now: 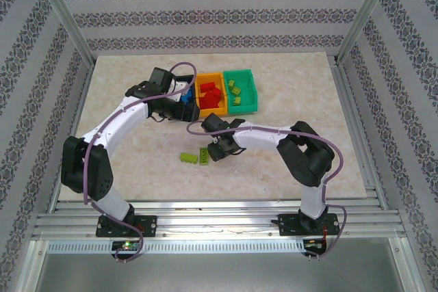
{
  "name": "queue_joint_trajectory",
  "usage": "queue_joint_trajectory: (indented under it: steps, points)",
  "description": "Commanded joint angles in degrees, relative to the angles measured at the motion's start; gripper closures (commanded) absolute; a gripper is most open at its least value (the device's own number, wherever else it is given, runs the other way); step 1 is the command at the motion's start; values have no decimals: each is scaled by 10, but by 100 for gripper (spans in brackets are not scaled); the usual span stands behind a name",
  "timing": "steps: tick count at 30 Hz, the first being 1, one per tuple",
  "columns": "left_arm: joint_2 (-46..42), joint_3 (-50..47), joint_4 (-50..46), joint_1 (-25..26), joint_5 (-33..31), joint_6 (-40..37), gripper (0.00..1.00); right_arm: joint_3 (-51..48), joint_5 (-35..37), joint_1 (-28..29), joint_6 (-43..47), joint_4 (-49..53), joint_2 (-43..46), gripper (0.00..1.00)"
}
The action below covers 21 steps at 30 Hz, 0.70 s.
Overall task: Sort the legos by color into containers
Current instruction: Pick up the lego from the bottom-center of the table.
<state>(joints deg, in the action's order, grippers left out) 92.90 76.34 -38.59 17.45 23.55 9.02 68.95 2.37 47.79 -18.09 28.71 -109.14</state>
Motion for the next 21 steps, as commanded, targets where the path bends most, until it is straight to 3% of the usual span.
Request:
queue_joint_trajectory:
  steps: [1, 5, 13, 21]
  points:
    - [4, 15, -20, -7, 4, -5, 14, -18, -21, 4, 5, -54, 27, 58]
    - [4, 15, -19, -7, 3, -6, 14, -41, -28, -15, 3, -57, 79, 58]
    - [8, 15, -21, -7, 3, -6, 14, -54, -82, -119, 6, -85, 159, 57]
    - [13, 15, -22, -7, 2, -7, 14, 34, -89, -234, 24, -95, 124, 56]
